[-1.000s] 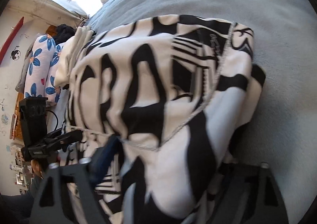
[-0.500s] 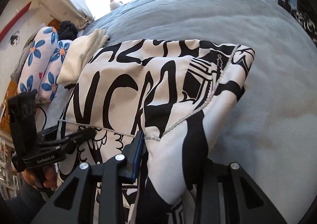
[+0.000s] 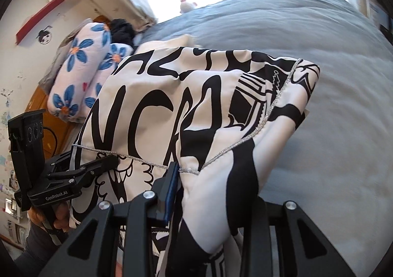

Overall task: Fold large clothes
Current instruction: 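Carry the jacket bundle with both grippers onto the cream blanket stack, then release the jacket bundle with both grippers and withdraw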

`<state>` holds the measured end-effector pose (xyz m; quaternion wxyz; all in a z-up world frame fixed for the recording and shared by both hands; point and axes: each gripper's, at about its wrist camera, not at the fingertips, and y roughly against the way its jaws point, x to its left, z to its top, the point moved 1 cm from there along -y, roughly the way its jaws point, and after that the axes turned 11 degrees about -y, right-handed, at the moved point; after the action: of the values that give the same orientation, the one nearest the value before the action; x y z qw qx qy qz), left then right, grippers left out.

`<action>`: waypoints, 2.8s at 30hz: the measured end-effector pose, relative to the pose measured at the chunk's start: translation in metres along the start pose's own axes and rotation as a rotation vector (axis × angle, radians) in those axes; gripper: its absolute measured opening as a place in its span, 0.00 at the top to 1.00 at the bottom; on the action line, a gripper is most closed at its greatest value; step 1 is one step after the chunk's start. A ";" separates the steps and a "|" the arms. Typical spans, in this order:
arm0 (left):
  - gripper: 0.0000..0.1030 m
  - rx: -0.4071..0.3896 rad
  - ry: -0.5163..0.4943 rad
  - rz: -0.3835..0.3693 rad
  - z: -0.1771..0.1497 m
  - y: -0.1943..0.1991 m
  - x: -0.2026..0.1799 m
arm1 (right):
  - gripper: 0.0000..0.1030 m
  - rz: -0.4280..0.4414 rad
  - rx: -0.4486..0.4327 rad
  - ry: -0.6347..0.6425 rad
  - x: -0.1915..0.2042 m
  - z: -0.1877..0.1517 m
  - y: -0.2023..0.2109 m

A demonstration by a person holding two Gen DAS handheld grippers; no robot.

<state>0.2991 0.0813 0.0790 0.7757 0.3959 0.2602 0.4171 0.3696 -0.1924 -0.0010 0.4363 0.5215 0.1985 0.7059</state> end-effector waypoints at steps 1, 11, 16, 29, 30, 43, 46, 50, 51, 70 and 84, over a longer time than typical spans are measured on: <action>0.52 -0.001 -0.003 0.017 0.005 0.005 0.015 | 0.70 0.009 0.002 0.013 0.015 0.008 -0.009; 0.52 -0.042 -0.054 0.133 0.094 0.013 0.187 | 0.70 0.099 -0.043 0.029 0.121 0.121 -0.100; 0.52 -0.036 -0.082 0.155 0.165 -0.026 0.262 | 0.70 0.135 -0.069 -0.015 0.145 0.191 -0.159; 0.04 0.012 -0.003 0.230 0.166 -0.172 0.394 | 0.48 0.154 -0.058 -0.103 0.096 0.227 -0.321; 0.01 -0.002 0.002 0.238 0.162 -0.173 0.398 | 0.47 0.179 -0.051 -0.099 0.094 0.226 -0.320; 0.40 -0.132 -0.052 0.426 0.135 -0.096 0.368 | 0.45 0.015 -0.176 0.176 0.137 0.196 -0.224; 0.63 -0.181 -0.003 0.383 0.127 -0.075 0.364 | 0.57 0.014 -0.168 0.233 0.155 0.178 -0.221; 0.85 -0.120 -0.025 0.399 0.112 -0.081 0.347 | 0.77 -0.067 -0.115 0.274 0.164 0.158 -0.245; 0.86 -0.078 -0.031 0.428 0.107 -0.091 0.347 | 0.78 -0.100 -0.112 0.271 0.162 0.157 -0.250; 0.29 -0.090 0.130 0.476 0.081 -0.017 0.292 | 0.82 -0.084 -0.120 0.156 0.151 0.118 -0.145; 0.14 -0.191 0.077 0.382 0.047 0.143 0.134 | 0.53 -0.144 -0.262 0.221 0.183 0.039 0.065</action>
<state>0.3398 0.2255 0.2133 0.7059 0.3465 0.1691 0.5942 0.3645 -0.0833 0.1647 0.5256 0.3638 0.1884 0.7456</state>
